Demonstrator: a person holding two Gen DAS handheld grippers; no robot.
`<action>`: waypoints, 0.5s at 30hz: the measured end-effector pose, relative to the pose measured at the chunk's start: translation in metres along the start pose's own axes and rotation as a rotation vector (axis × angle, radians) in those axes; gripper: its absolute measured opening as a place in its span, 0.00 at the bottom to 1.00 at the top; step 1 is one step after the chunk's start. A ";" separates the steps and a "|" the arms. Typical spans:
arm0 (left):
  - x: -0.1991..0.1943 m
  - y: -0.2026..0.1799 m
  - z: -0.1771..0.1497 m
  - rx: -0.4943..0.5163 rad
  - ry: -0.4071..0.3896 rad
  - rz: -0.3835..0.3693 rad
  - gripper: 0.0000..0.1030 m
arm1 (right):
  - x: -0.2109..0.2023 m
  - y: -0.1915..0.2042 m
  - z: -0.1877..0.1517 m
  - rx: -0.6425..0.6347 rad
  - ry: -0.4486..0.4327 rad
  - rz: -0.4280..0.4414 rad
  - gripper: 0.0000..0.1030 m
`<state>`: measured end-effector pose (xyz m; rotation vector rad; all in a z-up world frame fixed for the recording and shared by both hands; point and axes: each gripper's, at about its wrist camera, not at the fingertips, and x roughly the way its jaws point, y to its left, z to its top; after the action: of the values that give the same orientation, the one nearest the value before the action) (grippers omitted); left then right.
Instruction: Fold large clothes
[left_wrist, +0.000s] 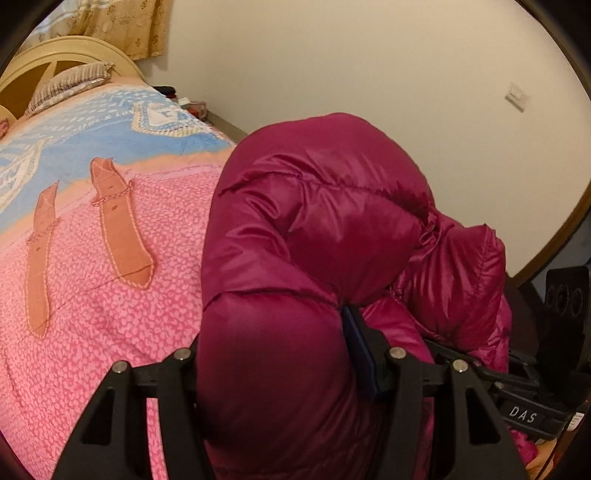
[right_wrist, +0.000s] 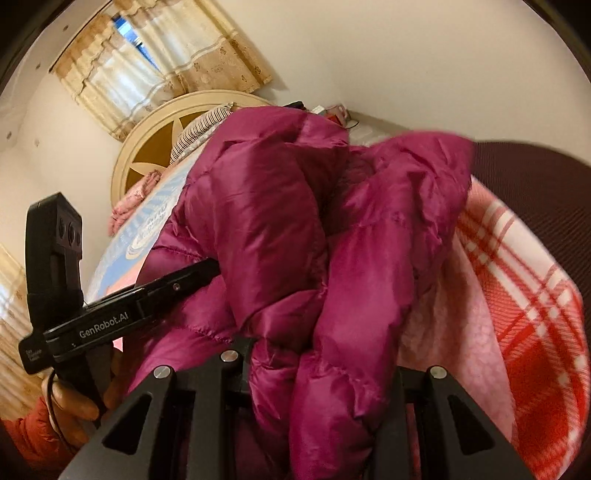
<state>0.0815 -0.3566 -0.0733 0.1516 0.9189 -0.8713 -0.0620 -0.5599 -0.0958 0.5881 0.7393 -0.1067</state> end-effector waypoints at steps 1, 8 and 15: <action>0.000 -0.002 -0.001 0.007 0.001 0.020 0.60 | 0.003 -0.004 0.002 0.006 0.002 0.011 0.29; 0.024 -0.014 -0.001 0.031 0.005 0.139 0.71 | 0.016 -0.058 -0.013 0.159 0.016 0.139 0.33; 0.029 -0.019 -0.005 0.080 -0.027 0.185 0.77 | -0.008 -0.057 -0.024 0.165 -0.020 0.074 0.38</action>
<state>0.0730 -0.3838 -0.0935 0.2885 0.8317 -0.7368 -0.0997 -0.5957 -0.1313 0.7703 0.6921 -0.1055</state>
